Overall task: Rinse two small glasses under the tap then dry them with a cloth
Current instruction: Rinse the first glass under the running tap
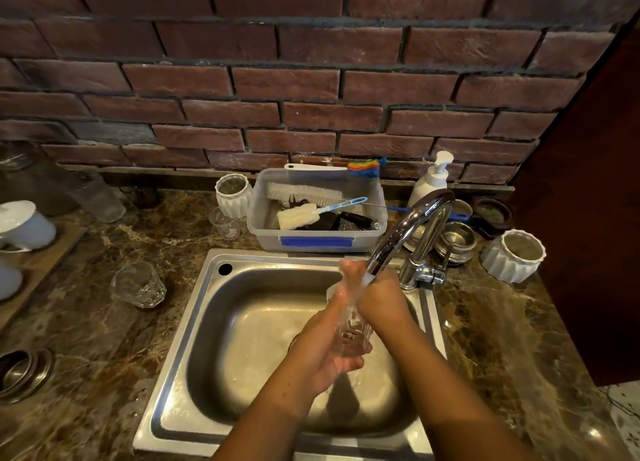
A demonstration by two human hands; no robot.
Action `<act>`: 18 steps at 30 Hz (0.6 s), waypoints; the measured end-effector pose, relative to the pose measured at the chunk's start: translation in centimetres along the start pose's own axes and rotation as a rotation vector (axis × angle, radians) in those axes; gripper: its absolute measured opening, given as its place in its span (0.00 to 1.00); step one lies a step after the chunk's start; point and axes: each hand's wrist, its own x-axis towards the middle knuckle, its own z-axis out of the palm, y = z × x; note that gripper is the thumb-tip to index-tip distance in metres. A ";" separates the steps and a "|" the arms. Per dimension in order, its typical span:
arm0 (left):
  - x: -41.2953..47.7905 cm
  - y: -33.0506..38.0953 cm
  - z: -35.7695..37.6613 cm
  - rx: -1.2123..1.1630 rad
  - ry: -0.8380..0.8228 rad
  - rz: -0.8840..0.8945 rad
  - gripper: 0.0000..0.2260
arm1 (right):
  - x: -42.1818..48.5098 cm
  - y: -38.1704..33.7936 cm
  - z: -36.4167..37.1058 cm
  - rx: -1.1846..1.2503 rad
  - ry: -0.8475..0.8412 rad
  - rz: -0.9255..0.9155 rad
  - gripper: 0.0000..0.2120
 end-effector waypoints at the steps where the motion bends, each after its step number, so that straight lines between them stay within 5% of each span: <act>1: -0.1 0.2 0.1 -0.057 -0.002 -0.012 0.26 | -0.2 0.0 0.1 -0.015 0.013 -0.014 0.12; 3: 0.0 0.5 0.0 -0.239 0.013 -0.033 0.26 | -1.1 0.2 0.2 -0.095 -0.034 -0.080 0.07; 7: 0.2 0.8 -0.5 -0.434 0.050 -0.104 0.27 | -3.2 1.5 1.3 -0.604 -0.248 -0.233 0.33; 10: 0.3 0.5 -0.8 -0.383 0.066 -0.119 0.25 | -3.1 0.4 1.4 -0.723 -0.144 -0.378 0.20; 12: 0.3 0.3 -1.0 -0.337 0.053 -0.094 0.23 | -2.5 -0.3 1.3 -0.681 -0.116 -0.282 0.16; 15: 0.2 0.4 -1.0 -0.325 0.027 -0.101 0.25 | -1.5 -0.9 0.5 -0.177 -0.033 0.155 0.17; 18: 0.0 0.6 -1.0 -0.400 0.047 -0.104 0.25 | -2.9 -0.1 0.6 -0.249 -0.172 -0.081 0.13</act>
